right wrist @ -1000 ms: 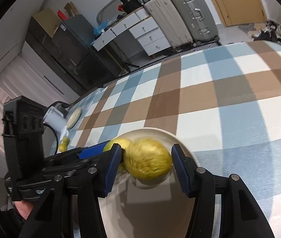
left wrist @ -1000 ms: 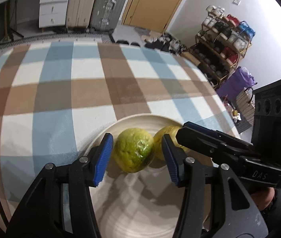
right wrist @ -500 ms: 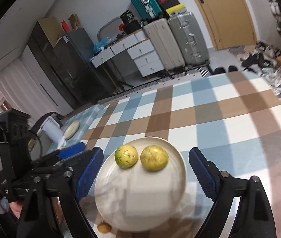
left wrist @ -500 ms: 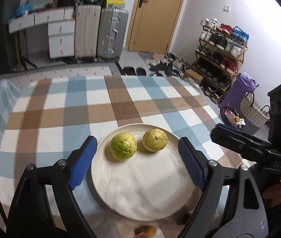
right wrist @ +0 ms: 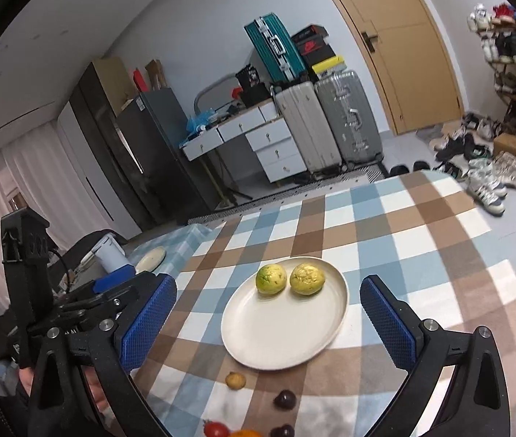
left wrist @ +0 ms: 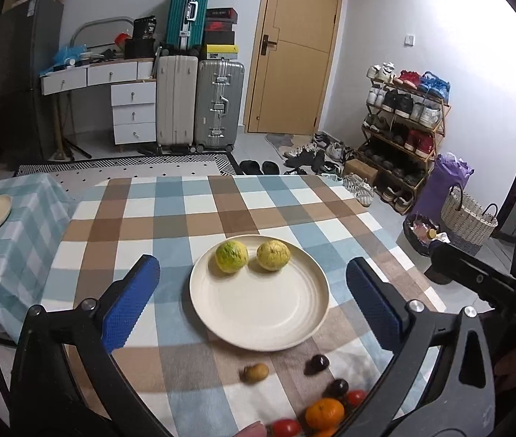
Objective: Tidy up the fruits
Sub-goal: 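Raise both open tools away from the plate toward the remaining fruits, then close the left tool around a mandarin orange and lift it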
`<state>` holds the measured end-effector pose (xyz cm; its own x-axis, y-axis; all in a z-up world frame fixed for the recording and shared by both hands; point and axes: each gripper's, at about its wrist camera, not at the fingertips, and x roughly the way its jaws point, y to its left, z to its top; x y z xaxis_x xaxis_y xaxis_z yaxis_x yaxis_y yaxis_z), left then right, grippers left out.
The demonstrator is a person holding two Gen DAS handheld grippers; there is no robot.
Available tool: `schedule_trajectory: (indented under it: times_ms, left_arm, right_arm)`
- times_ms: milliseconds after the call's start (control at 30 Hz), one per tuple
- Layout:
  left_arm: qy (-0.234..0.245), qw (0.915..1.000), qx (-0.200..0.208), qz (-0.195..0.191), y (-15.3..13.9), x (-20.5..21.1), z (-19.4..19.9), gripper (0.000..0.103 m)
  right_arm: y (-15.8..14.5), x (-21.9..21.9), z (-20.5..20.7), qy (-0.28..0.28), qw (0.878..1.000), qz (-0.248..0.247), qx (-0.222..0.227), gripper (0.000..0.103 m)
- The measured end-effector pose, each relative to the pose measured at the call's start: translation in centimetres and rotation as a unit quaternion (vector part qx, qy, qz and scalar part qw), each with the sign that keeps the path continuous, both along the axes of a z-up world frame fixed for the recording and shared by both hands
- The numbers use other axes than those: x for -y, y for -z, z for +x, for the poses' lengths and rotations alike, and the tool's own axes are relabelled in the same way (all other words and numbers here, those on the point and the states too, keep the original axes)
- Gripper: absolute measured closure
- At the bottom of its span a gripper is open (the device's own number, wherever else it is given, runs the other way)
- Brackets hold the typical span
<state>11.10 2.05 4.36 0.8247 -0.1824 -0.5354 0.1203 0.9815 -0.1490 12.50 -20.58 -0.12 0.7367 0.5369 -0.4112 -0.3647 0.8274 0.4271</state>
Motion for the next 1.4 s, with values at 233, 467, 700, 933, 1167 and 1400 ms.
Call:
schedule_trajectory:
  times_ms: [233, 467, 700, 933, 1167, 1400]
  left_arm:
    - [-0.007, 1.0, -0.005, -0.005, -0.2, 0.1, -5.3, 0.001]
    - [-0.008, 0.9996, -0.024, -0.014, 1.5, 0.4, -9.4, 0.001]
    - [0.018, 0.996, -0.083, -0.028, 6.3, 1.4, -10.9, 0.001]
    - [0.047, 0.9912, -0.121, -0.027, 10.4, 3.4, -10.9, 0.001]
    - [0.068, 0.9861, -0.15, -0.021, 12.9, 5.2, -10.1, 0.001]
    - [0.078, 0.9827, -0.167, -0.016, 14.5, 6.4, -9.4, 0.001]
  right_arm:
    - [-0.7, -0.4, -5.0, -0.001, 0.999, -0.031, 0.014, 0.0]
    - [0.5, -1.1, -8.7, 0.009, 0.998, -0.066, 0.016, 0.0]
    - [3.5, -1.4, -10.6, 0.005, 0.996, -0.079, -0.026, 0.0]
    - [6.2, -0.9, -12.2, 0.005, 0.995, -0.083, -0.057, 0.0]
    - [8.7, -0.6, -13.1, 0.008, 0.992, -0.101, -0.077, 0.0]
    - [10.1, 0.2, -12.8, 0.011, 0.991, -0.092, -0.092, 0.0]
